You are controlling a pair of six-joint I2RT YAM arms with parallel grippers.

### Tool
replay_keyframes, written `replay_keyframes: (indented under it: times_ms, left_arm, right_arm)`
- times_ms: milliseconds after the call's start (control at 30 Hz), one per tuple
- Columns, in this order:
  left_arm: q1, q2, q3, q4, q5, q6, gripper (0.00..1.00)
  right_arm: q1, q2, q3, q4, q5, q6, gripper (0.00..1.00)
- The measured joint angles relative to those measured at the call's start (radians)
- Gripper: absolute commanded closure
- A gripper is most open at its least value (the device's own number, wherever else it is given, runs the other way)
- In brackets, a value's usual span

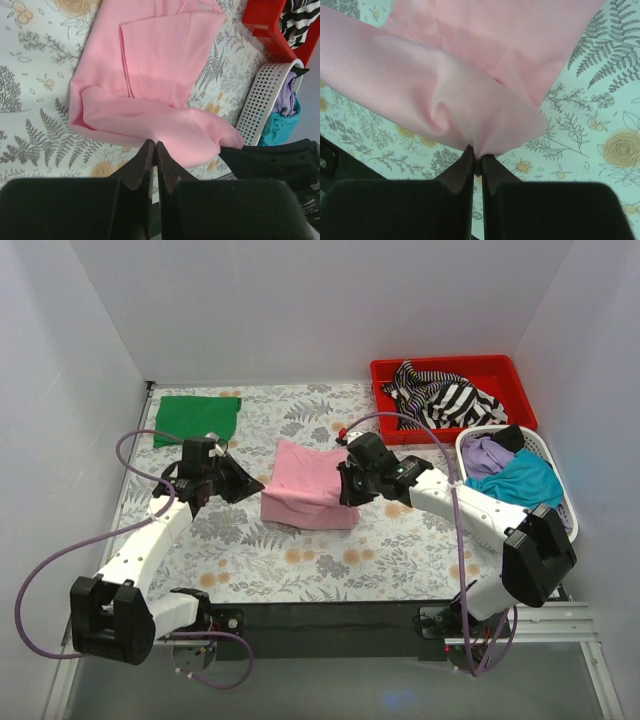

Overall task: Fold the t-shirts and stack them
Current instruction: Fold the tshirt

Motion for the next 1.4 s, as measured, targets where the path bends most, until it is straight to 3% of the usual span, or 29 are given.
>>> replay_keyframes:
  times_ms: [500,1167,1233,1267,1300,1400]
  left_arm:
    - [-0.001,0.38,0.171,0.225,-0.025,0.018,1.0]
    - [0.004,0.746,0.44,0.383,-0.033,0.032,1.0]
    - [0.008,0.792,0.463,0.392,-0.032,0.032,1.0]
    - [0.01,0.82,0.479,0.398,-0.033,0.032,1.0]
    - [0.011,0.849,0.495,0.403,-0.033,0.032,1.0]
    - [0.02,0.925,0.531,0.425,-0.035,0.034,0.7]
  right_arm:
    - [-0.177,0.261,0.174,0.026,-0.078,-0.116,0.94]
    - [-0.291,0.594,0.56,0.045,-0.163,-0.177,0.95]
    - [-0.303,0.637,0.599,0.052,-0.157,-0.177,0.91]
    - [-0.309,0.659,0.613,0.057,-0.148,-0.177,0.77]
    - [-0.314,0.677,0.626,0.057,-0.145,-0.175,0.7]
    - [-0.34,0.76,0.69,0.068,-0.136,-0.176,0.54]
